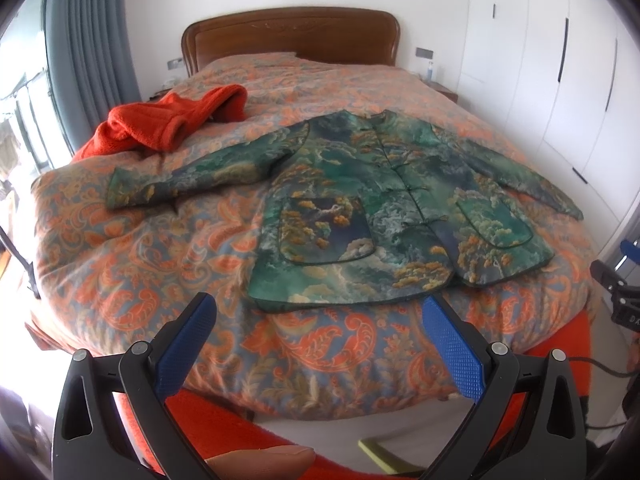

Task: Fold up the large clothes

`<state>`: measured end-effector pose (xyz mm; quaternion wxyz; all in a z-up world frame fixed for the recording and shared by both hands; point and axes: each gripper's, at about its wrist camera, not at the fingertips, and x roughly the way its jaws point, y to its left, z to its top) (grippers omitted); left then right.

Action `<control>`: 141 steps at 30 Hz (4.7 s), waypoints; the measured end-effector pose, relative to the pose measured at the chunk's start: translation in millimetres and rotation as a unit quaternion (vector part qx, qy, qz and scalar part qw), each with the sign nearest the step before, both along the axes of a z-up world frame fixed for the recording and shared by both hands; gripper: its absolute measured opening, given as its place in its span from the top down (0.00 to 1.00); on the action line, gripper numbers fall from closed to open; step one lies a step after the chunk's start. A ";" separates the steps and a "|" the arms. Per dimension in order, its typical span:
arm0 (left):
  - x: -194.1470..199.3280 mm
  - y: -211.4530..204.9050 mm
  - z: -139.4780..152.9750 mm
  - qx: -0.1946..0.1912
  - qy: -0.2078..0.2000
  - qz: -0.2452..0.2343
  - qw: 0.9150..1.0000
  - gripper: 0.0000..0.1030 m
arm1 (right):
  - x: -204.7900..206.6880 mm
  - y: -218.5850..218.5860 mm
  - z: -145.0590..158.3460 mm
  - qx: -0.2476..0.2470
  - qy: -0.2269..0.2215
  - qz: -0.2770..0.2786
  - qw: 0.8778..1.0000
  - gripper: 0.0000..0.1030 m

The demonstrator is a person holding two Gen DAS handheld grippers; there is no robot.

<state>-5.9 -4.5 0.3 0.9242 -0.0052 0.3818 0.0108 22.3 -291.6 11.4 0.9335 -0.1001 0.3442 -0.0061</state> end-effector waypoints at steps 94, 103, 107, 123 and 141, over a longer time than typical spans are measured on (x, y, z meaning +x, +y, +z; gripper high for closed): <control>2.5 8.0 -8.5 -0.013 0.006 0.003 1.000 0.00 | 9.9 14.2 -6.0 0.002 0.017 0.020 1.000 0.00; 2.6 8.3 -10.1 -0.013 0.007 0.003 1.000 0.00 | 10.1 14.3 -9.4 0.005 0.020 0.020 1.000 0.00; 0.7 9.0 -11.6 -0.013 0.007 0.002 1.000 0.00 | 10.1 14.1 -10.7 0.006 0.022 0.019 1.000 0.00; 0.9 6.1 -11.5 -0.012 0.007 -0.001 1.000 0.00 | 10.7 11.2 -12.1 0.012 0.024 0.013 1.000 0.00; 0.4 8.4 -14.3 -0.005 0.000 0.000 1.000 0.00 | 10.8 12.3 -14.0 0.014 0.023 0.015 1.000 0.00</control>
